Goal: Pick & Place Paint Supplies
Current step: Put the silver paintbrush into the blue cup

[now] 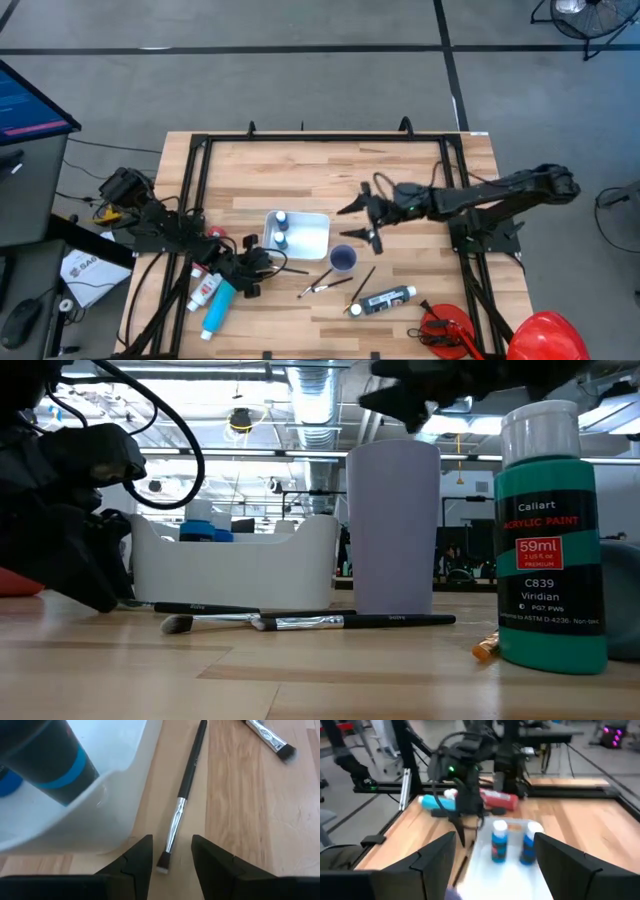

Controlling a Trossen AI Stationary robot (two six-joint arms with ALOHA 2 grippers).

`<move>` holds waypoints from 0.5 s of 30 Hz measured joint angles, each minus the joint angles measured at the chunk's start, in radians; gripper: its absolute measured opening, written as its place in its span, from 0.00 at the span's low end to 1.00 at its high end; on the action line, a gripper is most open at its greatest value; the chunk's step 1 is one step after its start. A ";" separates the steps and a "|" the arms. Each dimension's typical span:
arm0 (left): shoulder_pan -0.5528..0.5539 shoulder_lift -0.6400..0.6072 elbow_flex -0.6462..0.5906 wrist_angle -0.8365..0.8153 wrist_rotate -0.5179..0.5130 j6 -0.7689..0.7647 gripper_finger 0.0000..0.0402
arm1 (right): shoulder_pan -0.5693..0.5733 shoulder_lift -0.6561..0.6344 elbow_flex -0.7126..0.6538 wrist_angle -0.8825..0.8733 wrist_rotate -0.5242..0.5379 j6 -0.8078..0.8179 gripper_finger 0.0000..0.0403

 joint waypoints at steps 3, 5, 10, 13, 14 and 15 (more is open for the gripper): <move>0.000 0.000 0.000 0.001 0.001 -0.012 0.33 | 0.025 0.094 0.072 0.013 0.001 -0.024 0.65; -0.001 0.000 0.000 0.002 0.001 -0.025 0.33 | 0.040 0.170 0.125 -0.004 0.001 -0.022 0.65; -0.001 0.000 0.000 0.004 0.002 -0.043 0.33 | 0.079 0.333 0.257 -0.130 0.001 0.012 0.65; -0.001 0.001 0.000 0.006 0.002 -0.055 0.33 | 0.100 0.395 0.328 -0.215 0.001 0.039 0.65; -0.001 0.001 0.000 0.007 0.002 -0.056 0.33 | 0.106 0.412 0.353 -0.235 0.001 0.046 0.65; -0.001 0.001 0.000 0.009 0.003 -0.057 0.33 | 0.115 0.420 0.370 -0.261 0.001 0.047 0.65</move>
